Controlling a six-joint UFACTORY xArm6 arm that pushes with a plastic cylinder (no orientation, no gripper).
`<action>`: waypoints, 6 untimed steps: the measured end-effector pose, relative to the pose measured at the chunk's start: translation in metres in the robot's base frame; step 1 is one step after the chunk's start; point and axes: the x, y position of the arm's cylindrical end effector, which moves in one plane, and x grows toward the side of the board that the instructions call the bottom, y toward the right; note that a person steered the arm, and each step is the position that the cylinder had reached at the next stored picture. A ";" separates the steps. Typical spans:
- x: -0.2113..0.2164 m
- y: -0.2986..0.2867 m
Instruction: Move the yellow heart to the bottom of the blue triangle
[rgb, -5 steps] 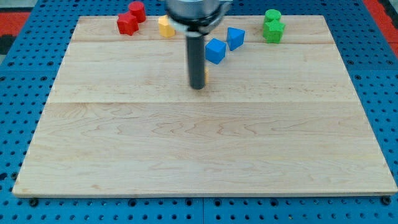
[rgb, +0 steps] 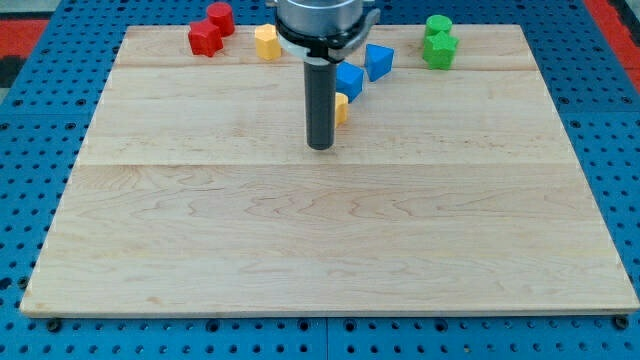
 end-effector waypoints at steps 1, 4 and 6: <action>0.004 -0.033; -0.059 0.077; -0.072 0.096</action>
